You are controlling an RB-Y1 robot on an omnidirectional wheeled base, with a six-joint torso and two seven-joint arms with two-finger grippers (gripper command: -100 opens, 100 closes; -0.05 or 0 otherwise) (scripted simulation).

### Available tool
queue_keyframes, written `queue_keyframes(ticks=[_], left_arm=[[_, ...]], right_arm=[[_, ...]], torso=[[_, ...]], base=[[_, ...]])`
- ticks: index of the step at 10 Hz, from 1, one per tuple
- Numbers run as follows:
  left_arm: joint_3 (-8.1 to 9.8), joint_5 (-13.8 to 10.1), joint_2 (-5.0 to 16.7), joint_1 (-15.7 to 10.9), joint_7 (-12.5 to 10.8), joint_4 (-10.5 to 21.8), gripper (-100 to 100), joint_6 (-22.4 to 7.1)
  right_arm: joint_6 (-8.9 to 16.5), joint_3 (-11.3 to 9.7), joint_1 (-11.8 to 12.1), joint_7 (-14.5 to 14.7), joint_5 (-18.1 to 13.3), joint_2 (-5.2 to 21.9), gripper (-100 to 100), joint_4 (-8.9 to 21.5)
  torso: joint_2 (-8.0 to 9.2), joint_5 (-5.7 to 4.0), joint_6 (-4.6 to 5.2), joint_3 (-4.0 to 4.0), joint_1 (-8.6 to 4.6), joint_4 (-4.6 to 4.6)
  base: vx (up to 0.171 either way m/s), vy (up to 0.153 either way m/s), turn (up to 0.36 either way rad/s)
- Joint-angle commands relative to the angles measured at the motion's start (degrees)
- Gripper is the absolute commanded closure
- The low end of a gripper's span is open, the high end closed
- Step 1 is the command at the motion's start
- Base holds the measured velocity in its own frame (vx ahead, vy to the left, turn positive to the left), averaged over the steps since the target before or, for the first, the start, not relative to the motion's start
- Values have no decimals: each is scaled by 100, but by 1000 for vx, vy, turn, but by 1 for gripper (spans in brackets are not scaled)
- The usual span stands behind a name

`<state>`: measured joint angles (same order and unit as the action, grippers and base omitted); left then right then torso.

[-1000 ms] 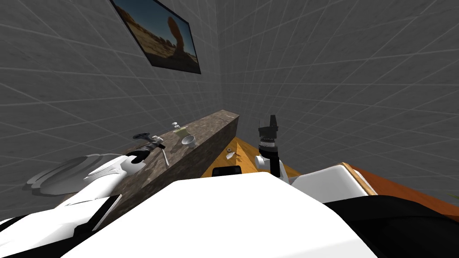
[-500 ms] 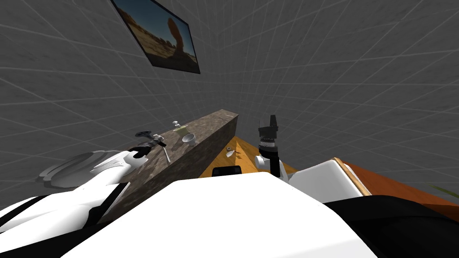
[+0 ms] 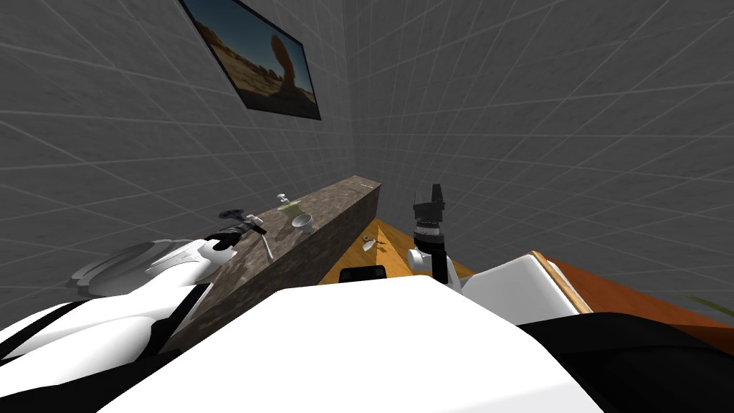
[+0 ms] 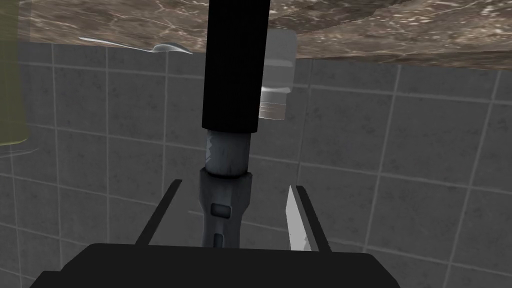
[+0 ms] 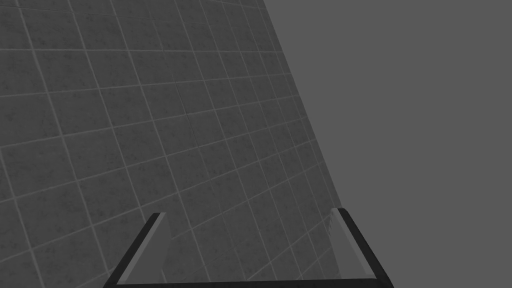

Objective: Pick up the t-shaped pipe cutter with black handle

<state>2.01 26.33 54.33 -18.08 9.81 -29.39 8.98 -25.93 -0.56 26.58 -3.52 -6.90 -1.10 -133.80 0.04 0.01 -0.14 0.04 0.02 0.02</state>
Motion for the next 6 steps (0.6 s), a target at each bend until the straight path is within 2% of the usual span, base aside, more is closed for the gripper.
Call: queue_keyframes(ticks=[1, 4, 5, 6], left_arm=[[0, 0, 0, 0, 0, 0, 100, 0], [1, 0, 1, 0, 0, 1, 100, -2], [0, 0, 1, 1, 0, 1, 0, -1], [187, 150, -51, 287, -258, -285, 100, -150]], right_arm=[[0, 0, 0, 0, 0, 0, 0, 0], [0, 0, 0, 0, 0, 0, 0, 0], [0, 0, 0, 0, 0, 0, 0, 0], [0, 0, 0, 0, 0, 0, 0, 0]], torso=[[0, 0, 0, 0, 0, 0], [1, 2, 1, 0, 3, 0], [1, 1, 1, 0, 3, 0], [0, 1, 1, 0, 3, 0]], base=[[0, 0, 0], [0, 0, 3], [0, 0, 0], [66, 11, 18]])
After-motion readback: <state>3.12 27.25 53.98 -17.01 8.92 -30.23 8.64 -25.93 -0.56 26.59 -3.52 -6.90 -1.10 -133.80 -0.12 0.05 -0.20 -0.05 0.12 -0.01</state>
